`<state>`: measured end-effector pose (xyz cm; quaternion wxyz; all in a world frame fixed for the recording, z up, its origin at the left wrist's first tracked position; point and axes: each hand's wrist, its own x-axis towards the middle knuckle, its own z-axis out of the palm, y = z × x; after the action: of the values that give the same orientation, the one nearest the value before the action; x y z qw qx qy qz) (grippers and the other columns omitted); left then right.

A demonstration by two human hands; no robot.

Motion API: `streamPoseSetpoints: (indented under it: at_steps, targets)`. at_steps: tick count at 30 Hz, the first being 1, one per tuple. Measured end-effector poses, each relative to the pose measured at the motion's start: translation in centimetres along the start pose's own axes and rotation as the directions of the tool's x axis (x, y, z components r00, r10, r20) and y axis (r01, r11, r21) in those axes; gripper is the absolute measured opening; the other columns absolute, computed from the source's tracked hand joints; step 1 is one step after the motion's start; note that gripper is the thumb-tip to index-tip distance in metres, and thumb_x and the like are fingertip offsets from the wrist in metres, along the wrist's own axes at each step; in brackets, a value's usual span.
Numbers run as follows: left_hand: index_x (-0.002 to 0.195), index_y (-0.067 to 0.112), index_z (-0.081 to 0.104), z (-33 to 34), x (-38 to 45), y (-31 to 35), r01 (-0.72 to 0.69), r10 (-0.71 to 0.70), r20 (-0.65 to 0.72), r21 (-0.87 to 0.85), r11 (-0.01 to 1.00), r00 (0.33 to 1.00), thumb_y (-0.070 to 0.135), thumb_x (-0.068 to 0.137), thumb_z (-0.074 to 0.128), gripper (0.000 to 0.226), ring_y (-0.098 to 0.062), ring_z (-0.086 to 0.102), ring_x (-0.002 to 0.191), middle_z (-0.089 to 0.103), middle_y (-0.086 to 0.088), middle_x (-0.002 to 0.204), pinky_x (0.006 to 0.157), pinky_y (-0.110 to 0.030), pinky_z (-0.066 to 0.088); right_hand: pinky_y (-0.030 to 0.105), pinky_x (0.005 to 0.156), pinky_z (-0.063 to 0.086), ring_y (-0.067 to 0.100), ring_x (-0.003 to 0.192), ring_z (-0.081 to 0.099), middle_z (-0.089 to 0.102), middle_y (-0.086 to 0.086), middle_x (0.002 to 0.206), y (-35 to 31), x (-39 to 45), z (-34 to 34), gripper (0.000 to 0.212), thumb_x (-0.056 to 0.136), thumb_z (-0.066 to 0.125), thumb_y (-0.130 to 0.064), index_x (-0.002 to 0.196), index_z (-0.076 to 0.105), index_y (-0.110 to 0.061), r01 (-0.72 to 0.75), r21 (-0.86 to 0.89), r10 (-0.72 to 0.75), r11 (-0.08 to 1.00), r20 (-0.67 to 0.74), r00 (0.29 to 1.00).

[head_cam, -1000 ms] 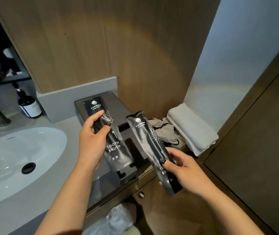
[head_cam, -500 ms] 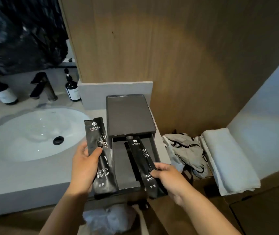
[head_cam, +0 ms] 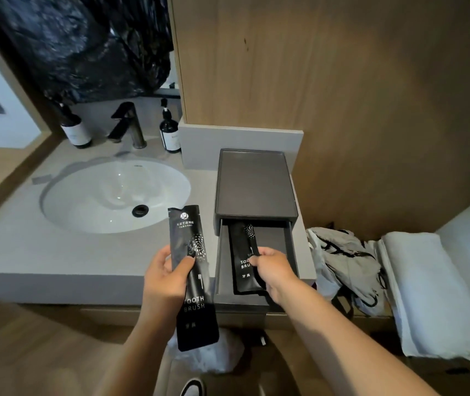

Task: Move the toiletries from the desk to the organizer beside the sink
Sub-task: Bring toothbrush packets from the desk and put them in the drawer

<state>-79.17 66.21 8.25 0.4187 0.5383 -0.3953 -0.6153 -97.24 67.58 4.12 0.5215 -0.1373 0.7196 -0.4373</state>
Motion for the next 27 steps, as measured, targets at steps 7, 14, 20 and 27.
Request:
streamPoseSetpoints:
  at_steps: [7,14,20,27]
  targets:
    - [0.108,0.019,0.06,-1.5,1.2,0.2,0.041,-0.041,-0.005,0.028,0.999,0.999,0.008,0.091,0.06,0.02,-0.027,0.066,0.066,0.074,-0.013,0.084,0.064,-0.04,0.052,0.027,0.079,0.048,0.022,0.091,0.06,0.068,0.014,0.108,1.0,1.4,2.5,0.032,0.089,0.048,0.007,0.114,0.063,-0.005,-0.011,-0.082,0.007,0.997,-0.055,0.998]
    - [0.099,0.026,0.06,-2.2,2.6,0.5,0.071,-0.073,0.014,0.094,0.993,0.997,0.011,0.089,0.058,0.018,-0.026,0.064,0.06,0.068,-0.014,0.077,0.061,-0.042,0.055,0.017,0.068,0.049,0.013,0.072,0.058,0.065,0.003,0.085,1.2,2.3,3.0,0.03,0.089,0.046,0.009,0.093,0.066,-0.012,0.024,-0.251,-0.053,0.968,-0.108,0.993]
    - [0.09,0.02,0.059,-2.0,4.1,0.8,0.055,-0.06,0.075,0.066,0.996,0.995,0.005,0.089,0.057,0.016,-0.02,0.062,0.054,0.065,0.001,0.057,0.053,-0.035,0.054,0.031,0.09,0.051,0.024,0.1,0.064,0.071,0.009,0.105,1.5,3.1,3.3,0.028,0.086,0.052,0.0,0.103,0.071,-0.01,0.091,-0.415,-0.192,0.905,-0.207,0.959]
    - [0.084,0.021,0.058,-0.9,5.5,0.9,0.111,-0.113,0.151,0.026,0.994,0.982,0.002,0.09,0.056,0.02,-0.022,0.063,0.054,0.071,-0.004,0.065,0.053,-0.034,0.051,0.036,0.089,0.054,0.023,0.089,0.068,0.067,0.001,0.077,1.6,3.8,3.0,0.031,0.081,0.059,0.002,0.066,0.062,-0.025,0.109,-0.443,-0.226,0.89,-0.22,0.949]
